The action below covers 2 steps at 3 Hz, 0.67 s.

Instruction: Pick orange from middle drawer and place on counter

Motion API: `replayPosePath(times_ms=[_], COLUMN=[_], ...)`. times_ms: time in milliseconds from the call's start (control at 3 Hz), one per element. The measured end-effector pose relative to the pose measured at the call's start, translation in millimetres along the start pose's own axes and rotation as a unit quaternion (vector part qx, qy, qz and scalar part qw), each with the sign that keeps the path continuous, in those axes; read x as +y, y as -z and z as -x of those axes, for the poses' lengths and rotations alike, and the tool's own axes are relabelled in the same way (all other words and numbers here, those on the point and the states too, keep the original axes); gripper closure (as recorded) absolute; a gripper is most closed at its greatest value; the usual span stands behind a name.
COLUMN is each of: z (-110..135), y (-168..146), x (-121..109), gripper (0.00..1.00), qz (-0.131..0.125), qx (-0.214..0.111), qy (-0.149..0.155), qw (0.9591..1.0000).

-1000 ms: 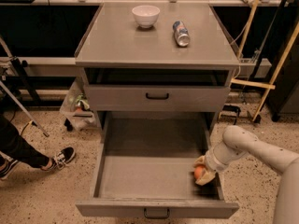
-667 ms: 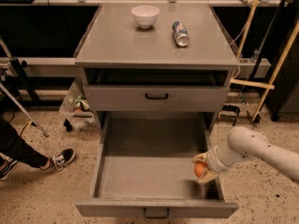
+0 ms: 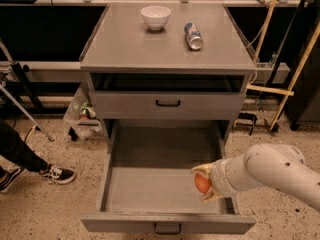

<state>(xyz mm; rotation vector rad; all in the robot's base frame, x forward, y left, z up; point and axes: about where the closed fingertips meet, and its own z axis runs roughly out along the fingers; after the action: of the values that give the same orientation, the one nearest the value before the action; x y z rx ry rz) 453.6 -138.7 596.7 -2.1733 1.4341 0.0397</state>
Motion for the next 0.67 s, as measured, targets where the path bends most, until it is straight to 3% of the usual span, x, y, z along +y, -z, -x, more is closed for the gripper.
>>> replayPosePath(times_ms=[333, 667], z=[118, 140], y=[44, 67], x=[-13, -5], gripper=[1.0, 1.0], qz=[0.044, 0.077], qx=[-0.027, -0.007], qy=[0.061, 0.087], qw=[0.9968, 0.9933])
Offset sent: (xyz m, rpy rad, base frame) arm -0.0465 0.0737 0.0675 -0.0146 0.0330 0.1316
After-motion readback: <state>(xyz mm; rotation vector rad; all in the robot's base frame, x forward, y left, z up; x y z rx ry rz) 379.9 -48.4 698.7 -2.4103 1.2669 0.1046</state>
